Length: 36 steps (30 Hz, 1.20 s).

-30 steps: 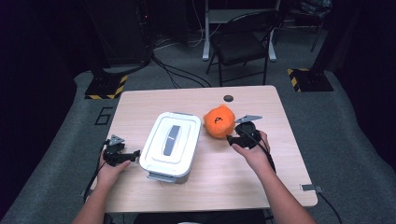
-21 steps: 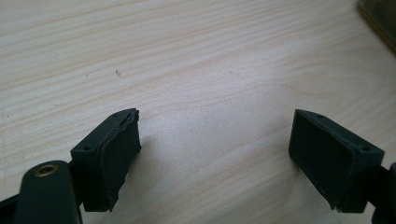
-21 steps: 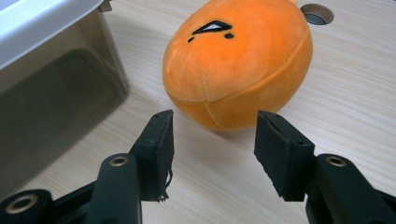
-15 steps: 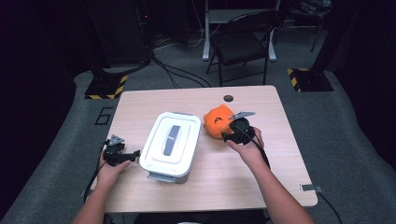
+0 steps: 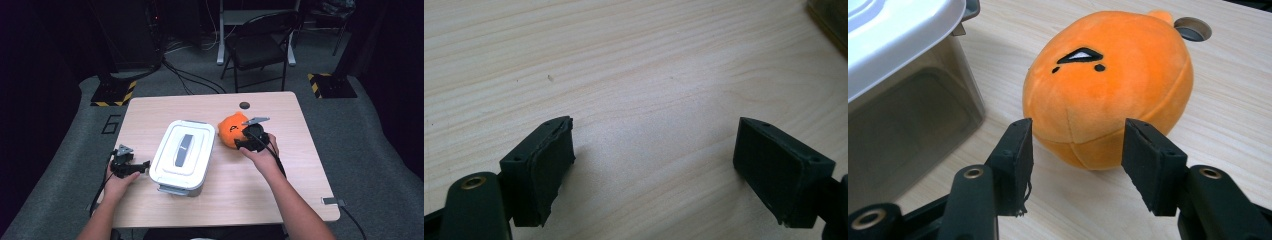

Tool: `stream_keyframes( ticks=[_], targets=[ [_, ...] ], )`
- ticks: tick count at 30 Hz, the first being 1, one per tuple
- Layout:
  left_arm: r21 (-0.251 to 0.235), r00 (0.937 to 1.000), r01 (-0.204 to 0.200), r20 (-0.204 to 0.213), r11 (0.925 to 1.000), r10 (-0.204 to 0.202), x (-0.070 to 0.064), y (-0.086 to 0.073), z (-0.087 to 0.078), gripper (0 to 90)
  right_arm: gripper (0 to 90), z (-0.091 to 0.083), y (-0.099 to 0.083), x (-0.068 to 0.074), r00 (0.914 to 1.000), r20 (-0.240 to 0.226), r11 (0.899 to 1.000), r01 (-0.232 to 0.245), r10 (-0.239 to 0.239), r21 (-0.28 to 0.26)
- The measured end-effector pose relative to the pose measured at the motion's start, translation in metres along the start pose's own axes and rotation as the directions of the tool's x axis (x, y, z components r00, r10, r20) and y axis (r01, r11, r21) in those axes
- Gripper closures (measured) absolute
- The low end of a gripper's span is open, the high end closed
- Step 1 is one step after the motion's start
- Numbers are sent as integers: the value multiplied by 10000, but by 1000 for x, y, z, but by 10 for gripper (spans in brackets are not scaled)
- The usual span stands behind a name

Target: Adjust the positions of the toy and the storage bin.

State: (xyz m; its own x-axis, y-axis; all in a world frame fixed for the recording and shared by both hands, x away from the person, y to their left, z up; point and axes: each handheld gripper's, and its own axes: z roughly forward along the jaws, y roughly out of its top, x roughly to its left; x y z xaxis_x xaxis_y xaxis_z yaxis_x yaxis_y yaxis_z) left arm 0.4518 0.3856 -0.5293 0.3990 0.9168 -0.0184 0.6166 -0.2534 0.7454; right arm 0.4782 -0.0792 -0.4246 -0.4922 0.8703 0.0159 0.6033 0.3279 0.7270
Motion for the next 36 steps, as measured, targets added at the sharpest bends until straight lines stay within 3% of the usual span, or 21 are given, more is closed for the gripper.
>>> stream_keyframes(
  ticks=[11,16,36],
  targets=[
    [3,10000,-3,5,10000,3,0,0,0,164,430,6,8,4,9997,125,9997,232,-232,-44],
    [1,10000,-4,8,10000,4,0,0,0,165,416,14,12,6,9995,230,9993,231,-238,284],
    [-2,10000,18,18,10000,-18,0,0,0,165,365,34,14,-8,9961,875,9995,127,-152,296]
  ],
)
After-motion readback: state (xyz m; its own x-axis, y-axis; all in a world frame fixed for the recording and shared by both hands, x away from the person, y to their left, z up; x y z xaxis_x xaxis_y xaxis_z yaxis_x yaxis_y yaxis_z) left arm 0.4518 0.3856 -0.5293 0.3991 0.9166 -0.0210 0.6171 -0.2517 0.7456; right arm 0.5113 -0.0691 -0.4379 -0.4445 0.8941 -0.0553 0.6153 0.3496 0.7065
